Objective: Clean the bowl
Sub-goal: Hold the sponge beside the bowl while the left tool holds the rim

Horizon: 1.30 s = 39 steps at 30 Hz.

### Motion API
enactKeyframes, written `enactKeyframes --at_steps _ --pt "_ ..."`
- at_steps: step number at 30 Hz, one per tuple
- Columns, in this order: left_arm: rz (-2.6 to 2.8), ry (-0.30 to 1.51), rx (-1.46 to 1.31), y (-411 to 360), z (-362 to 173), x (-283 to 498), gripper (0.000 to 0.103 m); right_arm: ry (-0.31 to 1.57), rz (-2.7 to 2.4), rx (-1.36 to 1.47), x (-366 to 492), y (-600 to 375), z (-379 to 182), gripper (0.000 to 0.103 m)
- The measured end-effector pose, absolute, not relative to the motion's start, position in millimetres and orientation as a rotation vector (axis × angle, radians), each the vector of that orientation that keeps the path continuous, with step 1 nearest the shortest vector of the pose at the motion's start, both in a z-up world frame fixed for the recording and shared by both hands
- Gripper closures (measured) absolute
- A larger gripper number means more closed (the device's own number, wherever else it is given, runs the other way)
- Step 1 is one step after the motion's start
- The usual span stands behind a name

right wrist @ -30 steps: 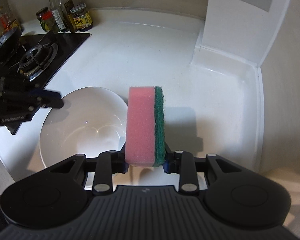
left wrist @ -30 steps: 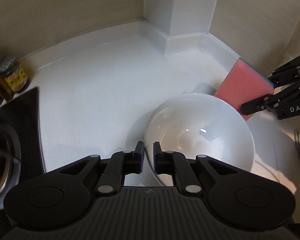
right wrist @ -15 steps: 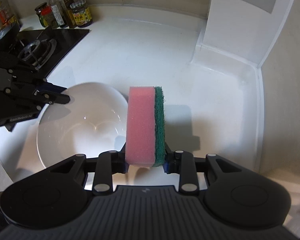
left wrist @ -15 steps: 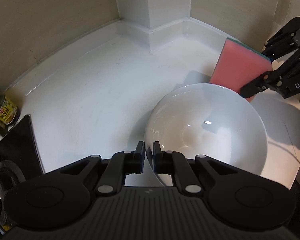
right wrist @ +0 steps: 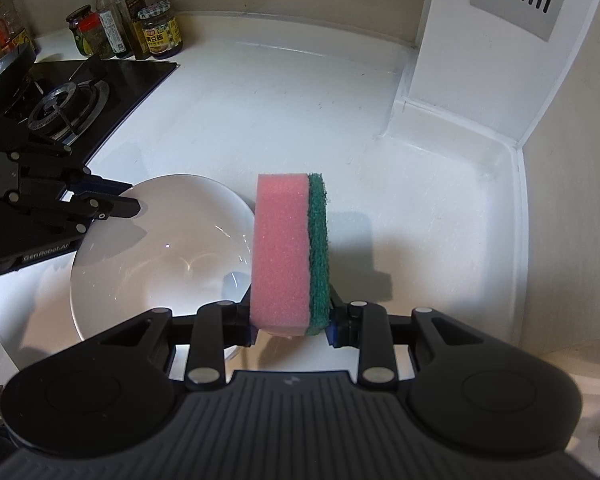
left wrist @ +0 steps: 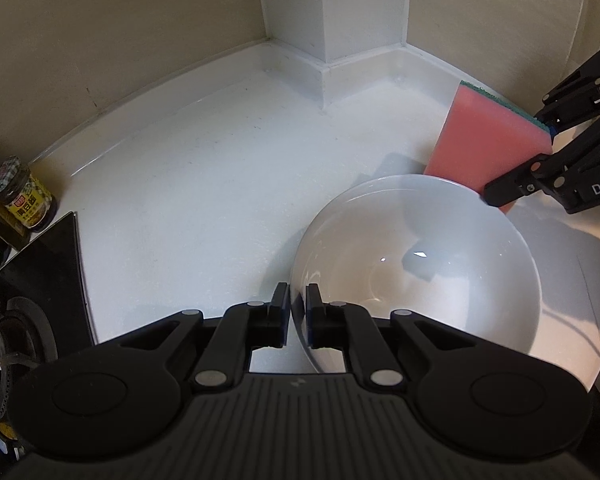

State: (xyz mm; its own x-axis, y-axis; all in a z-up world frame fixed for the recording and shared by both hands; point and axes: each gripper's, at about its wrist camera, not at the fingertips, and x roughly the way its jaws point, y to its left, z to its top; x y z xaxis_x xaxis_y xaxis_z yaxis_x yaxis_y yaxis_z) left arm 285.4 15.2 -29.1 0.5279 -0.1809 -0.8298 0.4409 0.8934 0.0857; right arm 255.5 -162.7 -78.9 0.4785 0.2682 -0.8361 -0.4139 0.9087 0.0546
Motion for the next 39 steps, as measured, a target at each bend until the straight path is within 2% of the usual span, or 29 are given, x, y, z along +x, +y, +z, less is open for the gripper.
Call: enactKeyframes --at_steps 12,16,19,22,24,25,33,36,37,39 --pt "-0.353 0.953 0.292 19.4 -27.8 284.5 0.097 0.979 0.420 -0.154 259.6 -160.5 -79.8 0.076" --pt "-0.280 0.964 0.244 23.3 -21.6 271.6 0.081 0.987 0.435 -0.123 259.9 -161.8 -80.3 0.076" --pt "-0.243 0.980 0.182 21.7 -21.9 255.1 0.078 0.989 0.438 -0.100 257.8 -164.6 -81.2 0.076" --pt "-0.205 0.974 0.197 13.3 -29.4 247.7 0.079 0.994 0.441 -0.091 253.0 -167.4 -82.2 0.076" --pt "-0.213 0.980 0.210 14.1 -32.8 251.5 0.085 0.997 0.449 -0.103 250.8 -168.1 -82.4 0.076" --pt "-0.227 0.980 0.219 15.9 -32.6 254.4 0.093 1.002 0.456 -0.113 250.7 -168.7 -82.1 0.076" --pt "-0.467 0.939 0.459 17.8 -31.6 274.8 0.089 0.999 0.481 -0.251 268.5 -155.0 -75.9 0.076" --pt "-0.482 0.956 0.416 25.1 -29.4 281.8 0.088 0.986 0.483 -0.302 271.3 -148.8 -73.6 0.076" --pt "-0.437 0.965 0.375 28.1 -26.8 280.6 0.084 0.986 0.487 -0.296 270.4 -149.2 -73.6 0.076" --pt "-0.380 0.975 0.327 28.5 -25.5 273.4 0.083 0.983 0.492 -0.255 267.5 -152.2 -74.4 0.076"
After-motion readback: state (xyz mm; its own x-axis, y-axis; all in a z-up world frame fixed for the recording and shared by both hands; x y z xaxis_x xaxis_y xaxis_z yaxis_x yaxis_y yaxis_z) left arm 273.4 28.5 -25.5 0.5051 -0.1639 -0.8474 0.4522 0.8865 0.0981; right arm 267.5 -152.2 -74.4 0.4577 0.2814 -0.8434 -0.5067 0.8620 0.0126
